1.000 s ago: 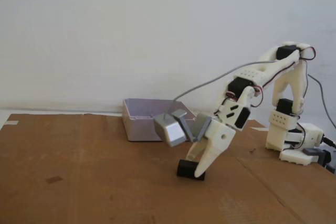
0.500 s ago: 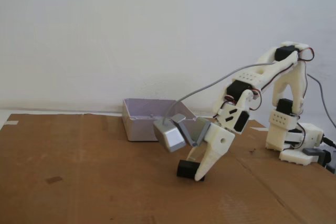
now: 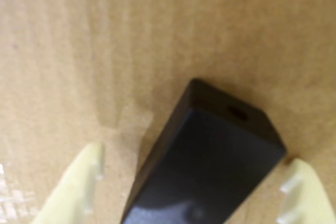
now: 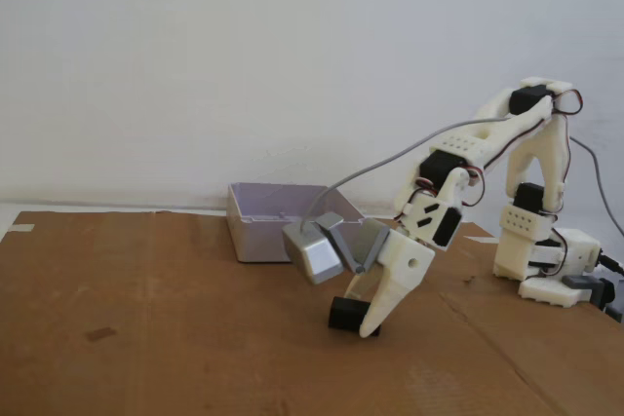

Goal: Grasp a block and put it in the box.

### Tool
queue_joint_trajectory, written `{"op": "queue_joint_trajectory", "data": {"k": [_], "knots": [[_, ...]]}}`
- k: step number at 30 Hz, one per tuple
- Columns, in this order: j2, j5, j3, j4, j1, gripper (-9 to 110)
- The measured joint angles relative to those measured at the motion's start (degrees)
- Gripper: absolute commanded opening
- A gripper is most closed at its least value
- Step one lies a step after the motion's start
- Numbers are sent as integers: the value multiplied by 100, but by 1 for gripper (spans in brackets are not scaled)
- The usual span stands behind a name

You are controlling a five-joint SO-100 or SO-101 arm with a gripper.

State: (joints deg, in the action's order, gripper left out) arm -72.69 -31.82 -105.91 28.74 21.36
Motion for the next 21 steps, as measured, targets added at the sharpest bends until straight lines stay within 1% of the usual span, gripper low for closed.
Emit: {"op": "queue_joint_trajectory", "data": {"k": [19, 21], "knots": [[26, 18, 9, 0, 0, 40], [26, 18, 9, 0, 0, 38]]}}
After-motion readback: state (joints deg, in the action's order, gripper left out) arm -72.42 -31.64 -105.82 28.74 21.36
